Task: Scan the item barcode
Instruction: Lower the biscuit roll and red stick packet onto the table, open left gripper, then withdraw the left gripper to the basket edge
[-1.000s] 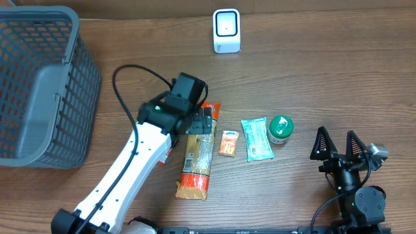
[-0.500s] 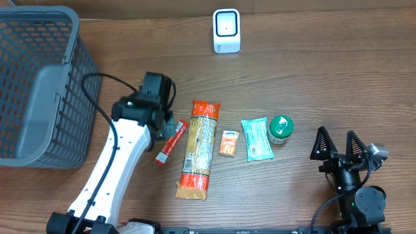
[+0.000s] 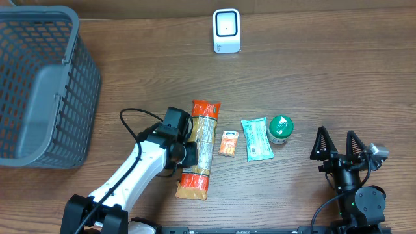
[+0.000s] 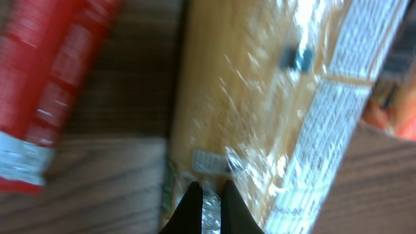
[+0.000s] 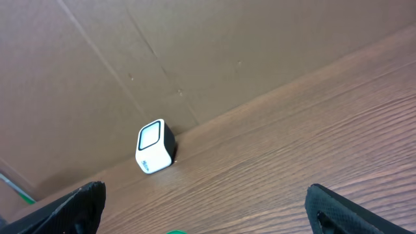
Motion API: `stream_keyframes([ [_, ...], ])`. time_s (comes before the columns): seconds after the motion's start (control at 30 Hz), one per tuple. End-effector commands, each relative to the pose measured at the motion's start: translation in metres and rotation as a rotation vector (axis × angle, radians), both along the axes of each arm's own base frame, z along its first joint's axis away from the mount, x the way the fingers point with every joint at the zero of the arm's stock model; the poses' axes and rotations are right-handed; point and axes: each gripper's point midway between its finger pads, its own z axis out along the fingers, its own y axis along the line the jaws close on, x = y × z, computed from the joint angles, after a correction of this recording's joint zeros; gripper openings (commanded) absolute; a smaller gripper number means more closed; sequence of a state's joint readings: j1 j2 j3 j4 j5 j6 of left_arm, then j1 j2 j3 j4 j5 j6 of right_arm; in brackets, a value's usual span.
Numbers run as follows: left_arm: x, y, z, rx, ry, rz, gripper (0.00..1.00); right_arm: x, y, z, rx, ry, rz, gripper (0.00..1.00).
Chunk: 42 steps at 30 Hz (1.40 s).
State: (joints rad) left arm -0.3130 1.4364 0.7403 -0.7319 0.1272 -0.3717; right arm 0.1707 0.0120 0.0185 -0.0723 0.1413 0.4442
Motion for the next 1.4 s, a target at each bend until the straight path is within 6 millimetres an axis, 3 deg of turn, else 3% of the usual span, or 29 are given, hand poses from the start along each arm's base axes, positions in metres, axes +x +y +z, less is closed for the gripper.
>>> stream_keyframes([
  [0.0,-0.008,-0.027,0.003,-0.139,0.035,-0.018,0.04,0.000,-0.001,-0.003,-0.006,-0.001,-0.005,1.00],
  [0.13,-0.003,-0.050,0.013,-0.275,0.015,-0.059,0.04,0.000,-0.001,-0.002,-0.006,-0.002,-0.005,1.00],
  [0.3,0.022,-0.047,0.034,-0.272,-0.057,-0.068,0.04,0.000,-0.001,-0.003,-0.006,-0.001,-0.005,1.00],
  [0.37,0.034,-0.036,0.047,-0.243,-0.082,-0.048,0.04,0.000,-0.001,-0.002,-0.006,-0.002,-0.005,1.00],
  [0.53,0.056,0.023,0.069,-0.001,-0.125,0.043,0.04,0.000,-0.001,-0.002,-0.006,-0.002,-0.005,1.00],
  [0.67,0.057,0.097,0.067,0.364,-0.150,0.178,0.04,0.000,-0.001,-0.002,-0.006,-0.002,-0.005,1.00],
  [0.7,0.057,0.102,0.064,0.381,-0.152,0.218,0.04,0.000,-0.001,-0.002,-0.006,-0.002,-0.005,1.00],
  [0.93,0.047,0.113,0.028,0.421,-0.139,0.277,0.05,0.000,-0.001,-0.002,-0.006,-0.002,-0.005,1.00],
  [1.13,0.036,0.114,0.001,0.438,-0.076,0.263,0.13,0.000,-0.001,-0.002,-0.006,-0.002,-0.005,1.00],
  [1.37,0.059,0.138,0.023,0.437,-0.125,0.344,0.12,0.000,-0.001,-0.002,-0.006,-0.002,-0.005,1.00],
])
